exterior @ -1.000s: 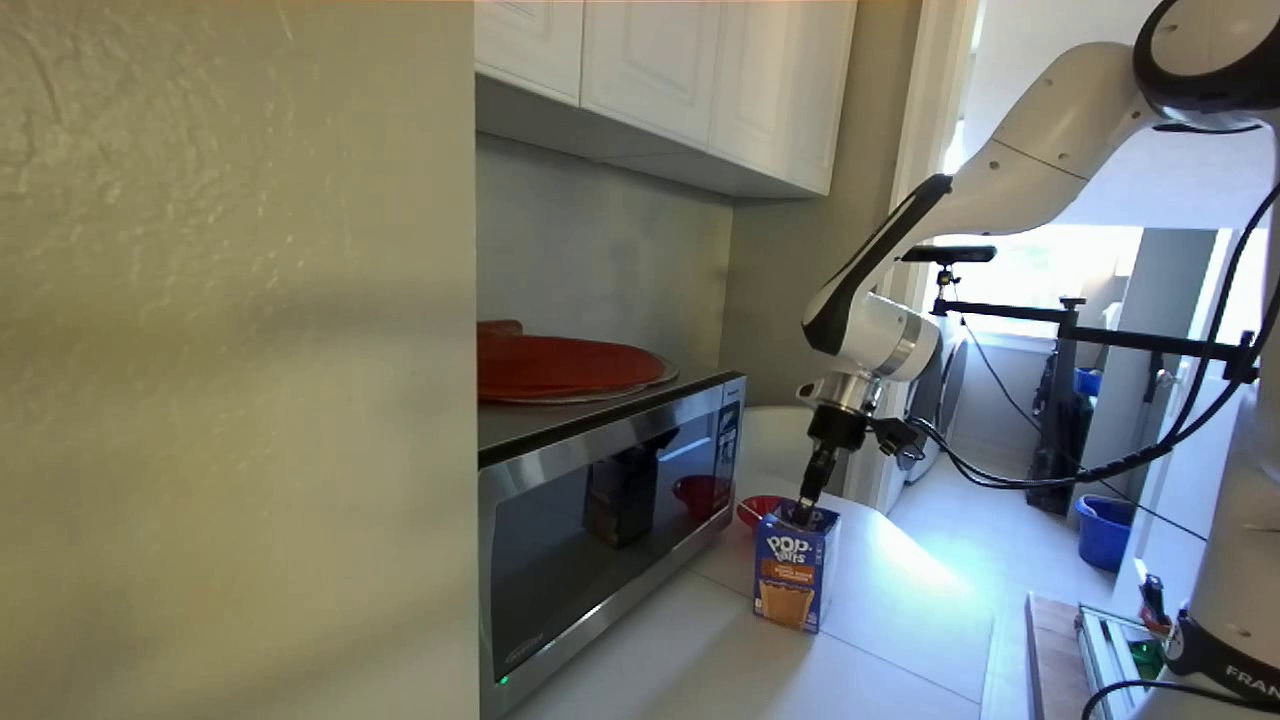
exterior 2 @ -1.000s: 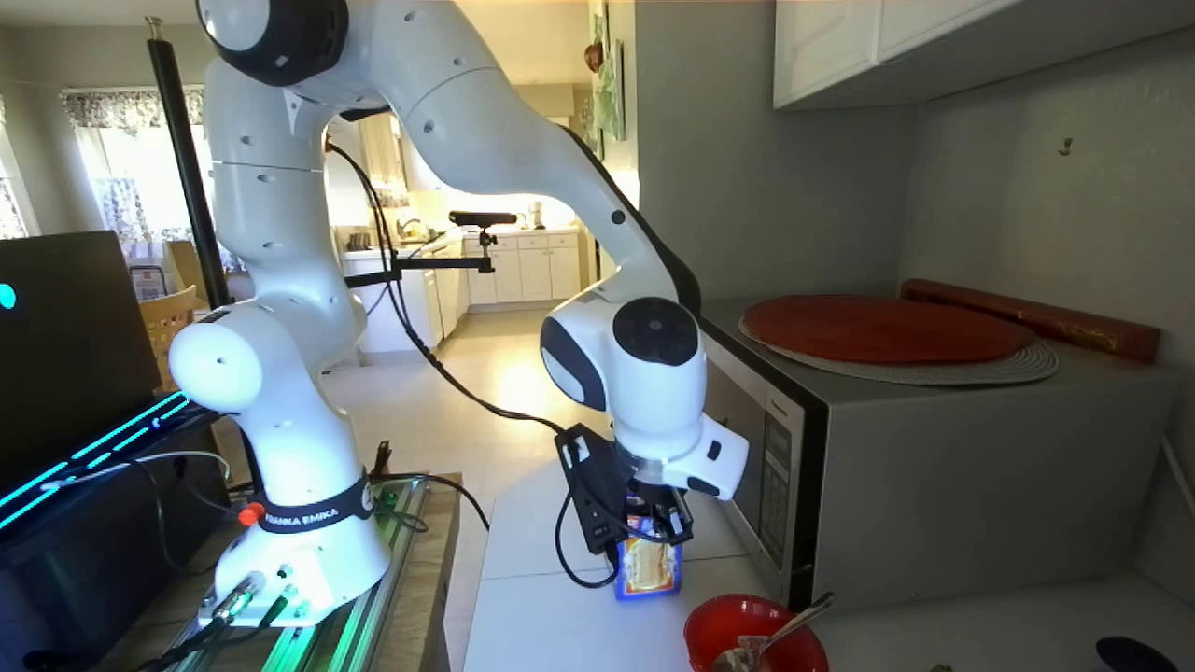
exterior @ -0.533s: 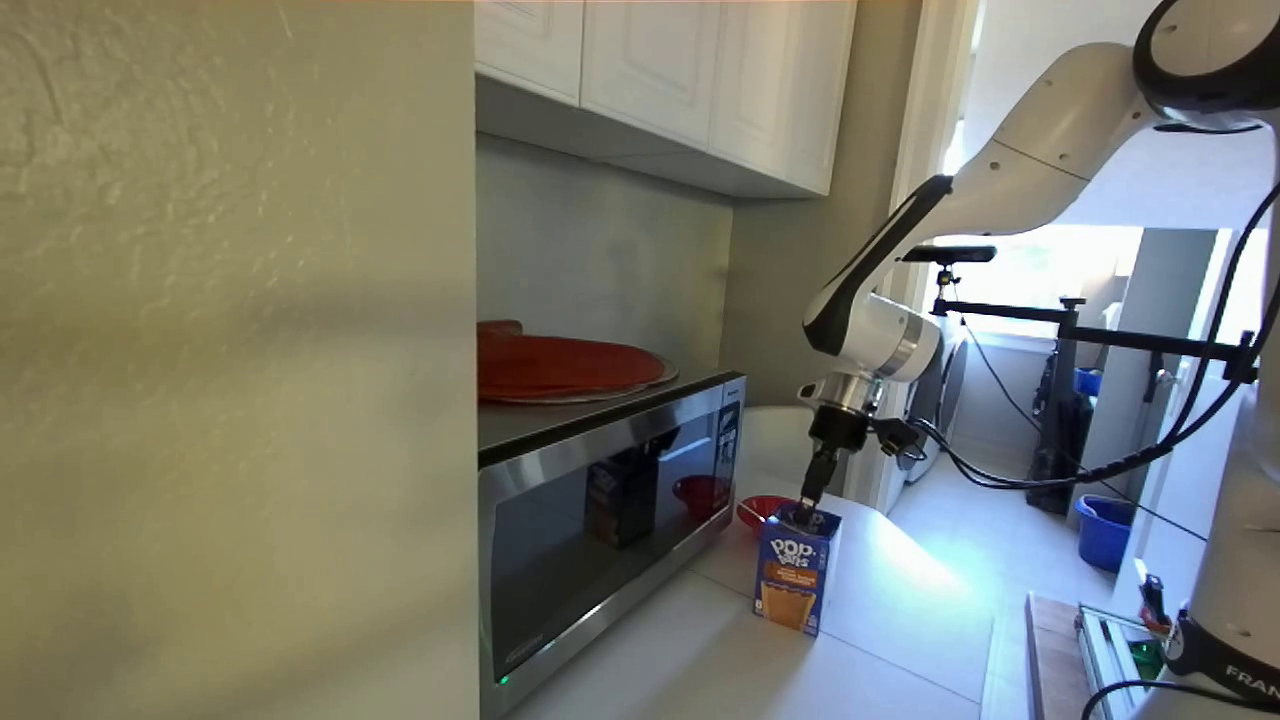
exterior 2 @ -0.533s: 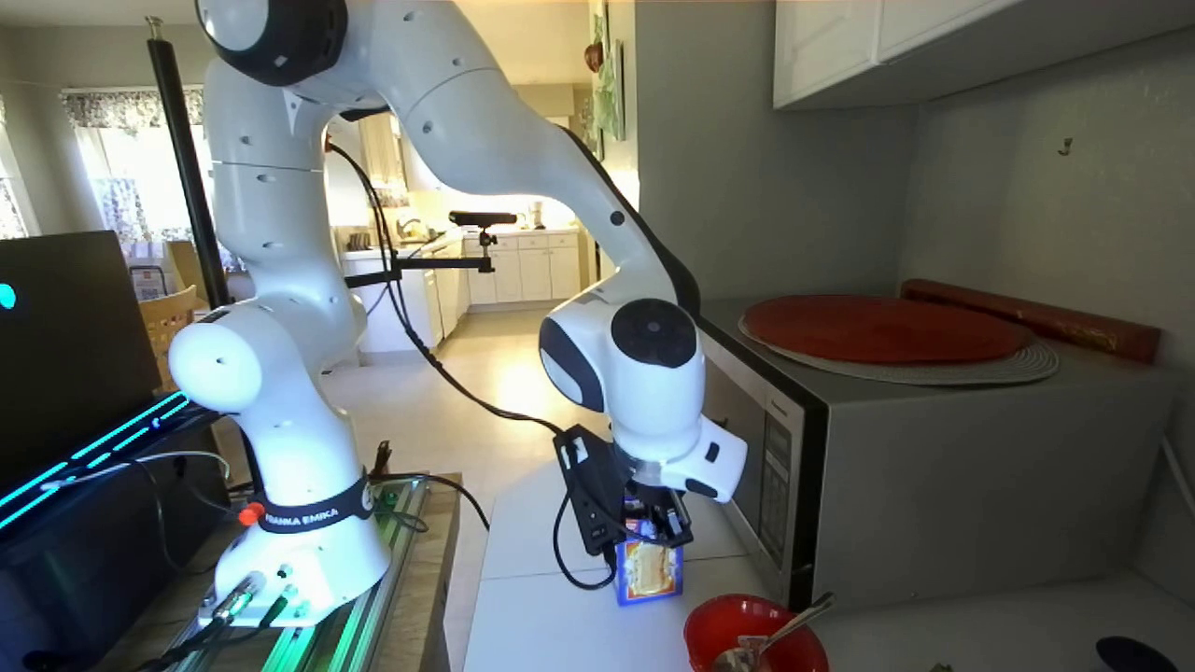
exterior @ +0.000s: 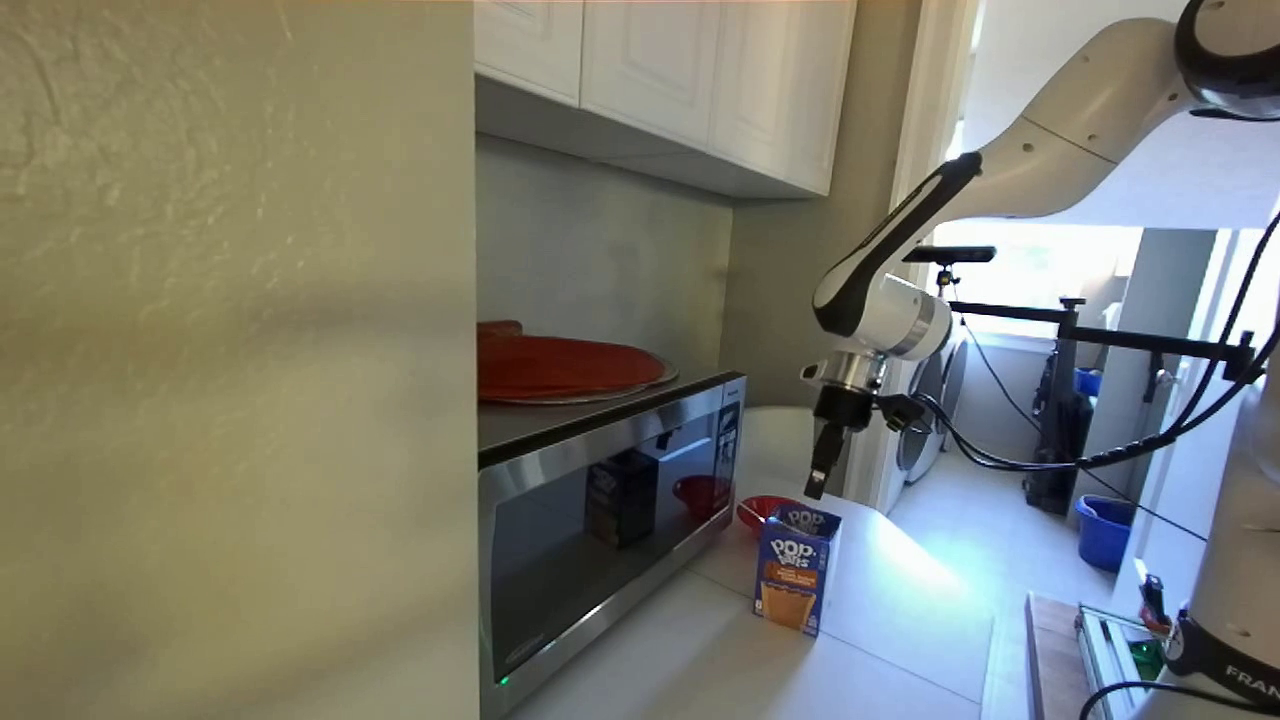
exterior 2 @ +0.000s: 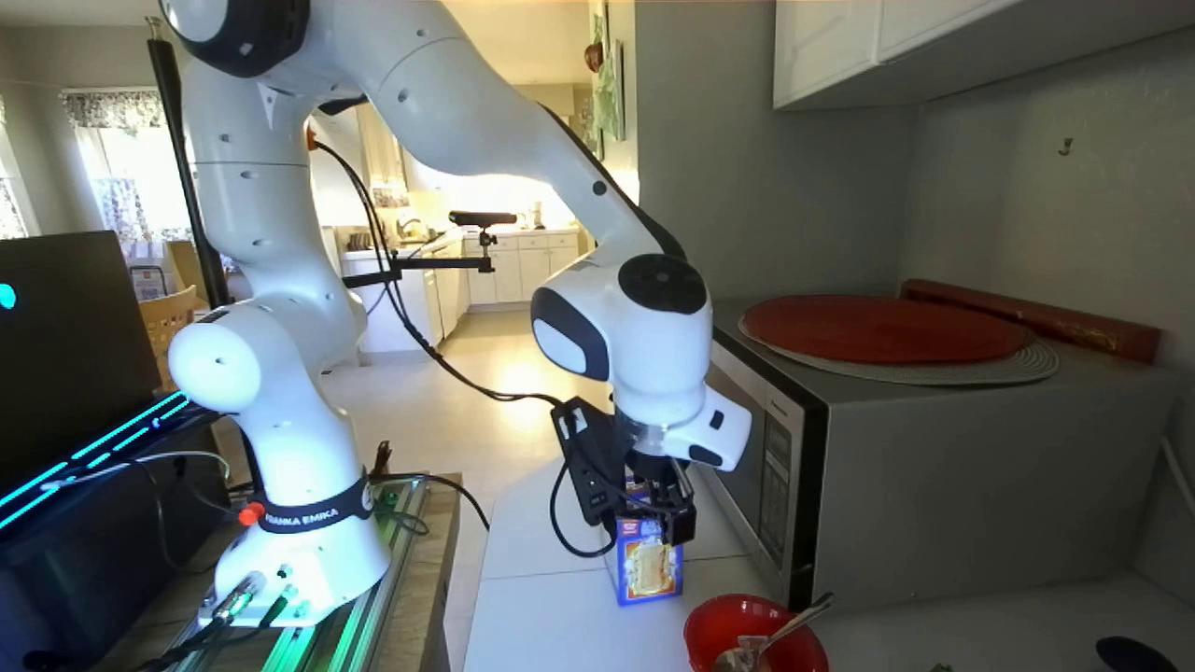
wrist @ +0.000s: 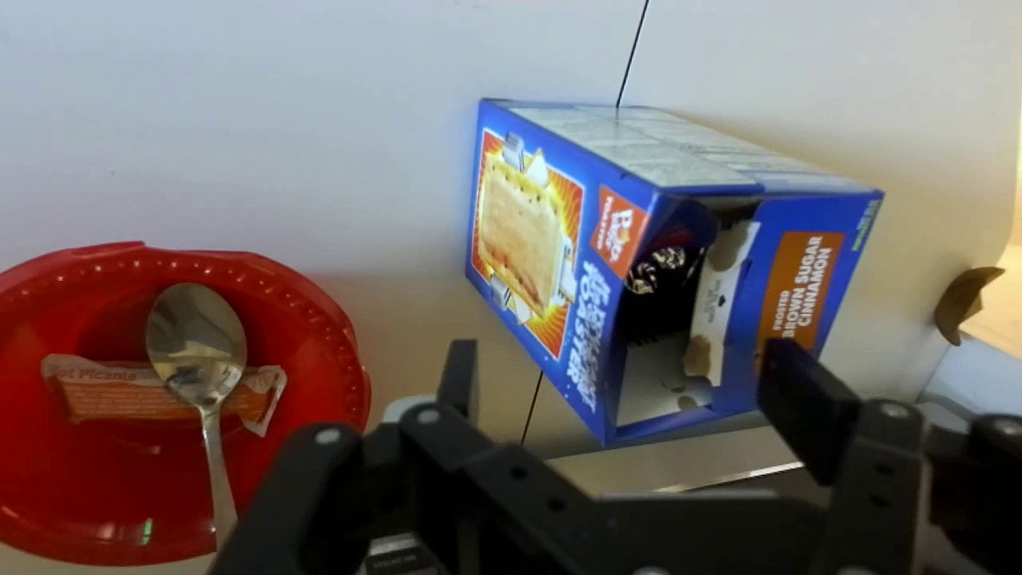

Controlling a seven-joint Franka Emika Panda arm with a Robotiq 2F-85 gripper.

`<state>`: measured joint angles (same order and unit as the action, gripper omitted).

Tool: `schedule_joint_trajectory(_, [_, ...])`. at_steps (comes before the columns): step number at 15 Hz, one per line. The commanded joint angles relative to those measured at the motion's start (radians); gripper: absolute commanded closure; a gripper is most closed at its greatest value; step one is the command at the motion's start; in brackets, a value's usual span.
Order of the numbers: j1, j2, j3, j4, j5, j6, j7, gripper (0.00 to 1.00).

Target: Open the blue box.

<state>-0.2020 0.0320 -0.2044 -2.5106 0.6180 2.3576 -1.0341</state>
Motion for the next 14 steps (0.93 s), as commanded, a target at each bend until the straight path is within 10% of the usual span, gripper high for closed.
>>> schedule_joint_trajectory(1, [-0.019,-0.148,-0.017,-0.049,-0.141,-0.088,0.099,0.00])
schedule_joint_trajectory(7, [-0.008,-0.241,-0.039,-0.048,-0.228,-0.319,0.161,0.00])
schedule_joint_trajectory(14, [0.030,-0.229,-0.047,-0.097,0.024,-0.314,0.064,0.00])
